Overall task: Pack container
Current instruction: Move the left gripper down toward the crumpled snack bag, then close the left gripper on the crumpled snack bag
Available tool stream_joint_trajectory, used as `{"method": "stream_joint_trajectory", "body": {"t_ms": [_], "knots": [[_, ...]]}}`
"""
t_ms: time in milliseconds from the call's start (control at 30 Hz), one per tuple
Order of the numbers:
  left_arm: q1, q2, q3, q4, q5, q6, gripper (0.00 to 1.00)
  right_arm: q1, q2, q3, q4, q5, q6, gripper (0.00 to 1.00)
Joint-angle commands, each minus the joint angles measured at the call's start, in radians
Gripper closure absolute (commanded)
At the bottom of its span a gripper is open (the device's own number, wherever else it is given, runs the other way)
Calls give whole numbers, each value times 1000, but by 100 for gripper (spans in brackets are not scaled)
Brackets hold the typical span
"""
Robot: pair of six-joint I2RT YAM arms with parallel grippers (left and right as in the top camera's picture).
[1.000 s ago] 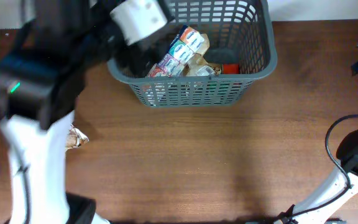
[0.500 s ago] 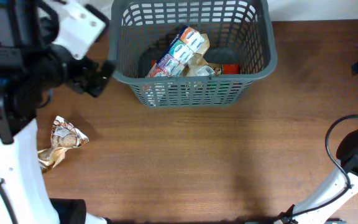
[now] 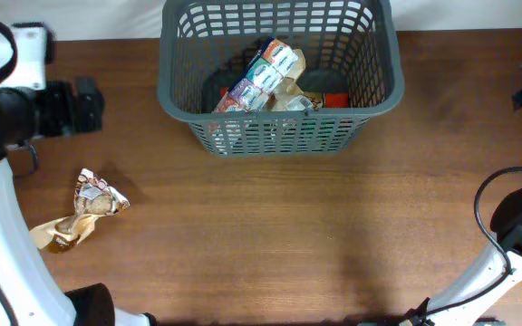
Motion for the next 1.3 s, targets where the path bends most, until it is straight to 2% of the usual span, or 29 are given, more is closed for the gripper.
{"method": "stream_joint_trajectory", "body": {"t_ms": [0, 67, 133, 367, 567, 667, 767, 933, 1100, 1267], "knots": [[43, -9, -124, -3, -93, -512, 1, -2, -4, -5, 1, 16, 9, 1], [57, -9, -204, -1, -119, -680, 1, -2, -4, -5, 0, 16, 9, 1], [69, -9, -275, 18, -128, -771, 1, -2, -4, -5, 1, 16, 9, 1], [93, -9, -455, 56, -114, -935, 1, -2, -4, -5, 1, 16, 9, 1], [112, -9, -530, 23, -76, -1419, 1, -2, -4, -5, 1, 16, 9, 1], [114, -9, -539, 41, -44, -1591, 1, -2, -4, -5, 1, 16, 9, 1], [114, -9, -539, 71, -45, -1629, 1, -2, -4, -5, 1, 16, 9, 1], [130, 0, -546, 37, -174, -1659, 1, -2, -4, -5, 0, 16, 9, 1], [221, 0, -628, 34, -76, -1869, 1, -2, -4, -5, 0, 16, 9, 2], [315, 1, -775, 121, -23, -1888, 1, -2, -4, -5, 1, 16, 9, 1]]}}
